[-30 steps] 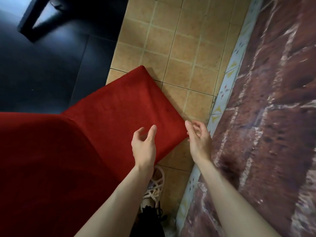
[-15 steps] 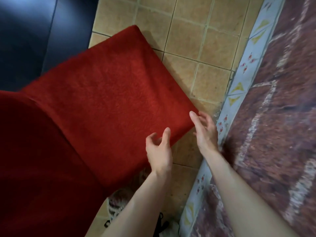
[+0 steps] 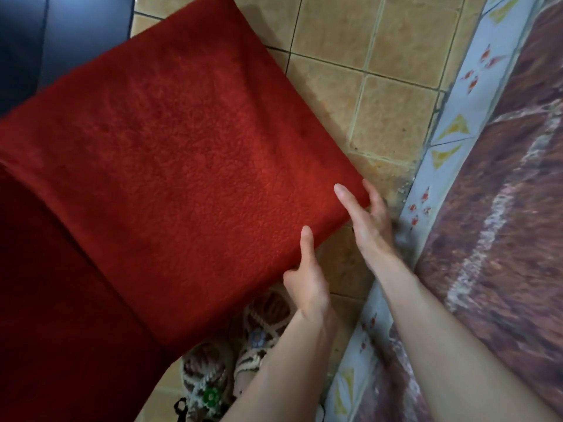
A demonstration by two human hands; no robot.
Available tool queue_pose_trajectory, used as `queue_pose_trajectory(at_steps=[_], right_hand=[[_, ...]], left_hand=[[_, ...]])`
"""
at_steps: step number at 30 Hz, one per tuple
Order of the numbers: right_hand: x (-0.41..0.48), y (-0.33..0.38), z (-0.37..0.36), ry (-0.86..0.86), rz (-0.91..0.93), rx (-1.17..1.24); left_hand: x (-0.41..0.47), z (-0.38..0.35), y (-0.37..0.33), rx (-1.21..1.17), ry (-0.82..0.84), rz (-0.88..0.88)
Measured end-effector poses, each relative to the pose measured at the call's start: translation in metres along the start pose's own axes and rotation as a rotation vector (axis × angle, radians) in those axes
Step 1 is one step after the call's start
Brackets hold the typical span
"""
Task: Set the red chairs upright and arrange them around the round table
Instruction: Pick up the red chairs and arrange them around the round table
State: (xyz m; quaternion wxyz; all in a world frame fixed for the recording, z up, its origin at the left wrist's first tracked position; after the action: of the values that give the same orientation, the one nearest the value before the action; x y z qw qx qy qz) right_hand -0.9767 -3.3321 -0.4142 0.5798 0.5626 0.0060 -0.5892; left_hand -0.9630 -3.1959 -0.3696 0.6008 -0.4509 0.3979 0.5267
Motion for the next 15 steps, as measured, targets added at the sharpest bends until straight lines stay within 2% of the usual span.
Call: queue_pose_trajectory(at_steps=[10, 15], right_hand=[[0.032, -0.016, -0.008, 0.033, -0.002, -0.016], [0.045, -0.024, -0.014, 0.055, -0.045, 0.017]], left_hand=[[0.024, -0.031, 0.004, -0.384, 0.055, 0.128], [0.032, -0.035, 0.007, -0.478, 0.175, 0.148]])
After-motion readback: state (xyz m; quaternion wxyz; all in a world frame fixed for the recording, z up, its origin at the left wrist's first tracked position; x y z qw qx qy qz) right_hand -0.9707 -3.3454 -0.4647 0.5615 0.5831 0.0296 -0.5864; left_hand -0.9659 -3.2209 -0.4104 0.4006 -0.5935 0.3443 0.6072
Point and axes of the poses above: each hand's wrist, its own x-axis towards the middle knuckle, its own z-axis out of the back of the hand, y = z × x, the point moved 4 cm from there along x, towards the middle knuckle, and after that the axes turned 2 degrees about z, right-handed, at the moved point
